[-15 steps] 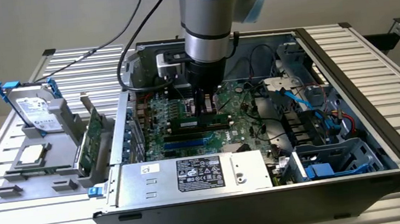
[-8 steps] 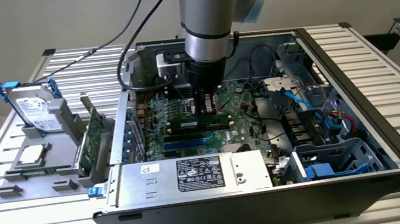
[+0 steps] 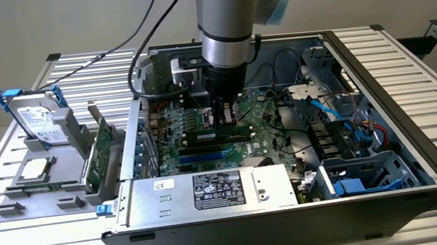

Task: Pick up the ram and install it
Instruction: 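Insert the ram into the slot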

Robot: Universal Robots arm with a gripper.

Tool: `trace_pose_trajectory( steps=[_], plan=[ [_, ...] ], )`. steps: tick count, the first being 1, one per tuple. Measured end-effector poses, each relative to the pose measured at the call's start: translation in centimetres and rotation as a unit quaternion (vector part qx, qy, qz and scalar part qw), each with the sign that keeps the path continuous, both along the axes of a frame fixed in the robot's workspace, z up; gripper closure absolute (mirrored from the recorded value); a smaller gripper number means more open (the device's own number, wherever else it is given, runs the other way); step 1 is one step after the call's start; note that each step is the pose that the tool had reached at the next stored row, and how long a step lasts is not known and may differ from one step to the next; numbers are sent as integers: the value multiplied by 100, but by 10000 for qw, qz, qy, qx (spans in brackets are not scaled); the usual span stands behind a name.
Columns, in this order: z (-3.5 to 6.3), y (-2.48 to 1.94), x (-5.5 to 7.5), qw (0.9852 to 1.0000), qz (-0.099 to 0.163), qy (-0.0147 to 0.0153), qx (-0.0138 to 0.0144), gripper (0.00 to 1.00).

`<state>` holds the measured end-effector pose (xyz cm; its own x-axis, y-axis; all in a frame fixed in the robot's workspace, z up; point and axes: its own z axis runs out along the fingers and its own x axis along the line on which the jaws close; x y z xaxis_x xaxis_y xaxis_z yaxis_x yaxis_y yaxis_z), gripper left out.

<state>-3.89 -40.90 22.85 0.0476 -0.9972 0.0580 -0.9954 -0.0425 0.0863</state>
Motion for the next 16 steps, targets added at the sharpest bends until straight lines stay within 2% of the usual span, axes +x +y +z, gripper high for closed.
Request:
trace_pose_trajectory(
  steps=[3, 7, 12, 16],
  plan=[
    [0, 0, 0, 10000, -6, 0, -35, 60],
    [1, 4, 0, 10000, -8, 1, -66, 60],
    [8, 12, 0, 10000, -7, 1, -70, 60],
    [75, 12, 0, 10000, -8, 1, -69, 60]
  ],
)
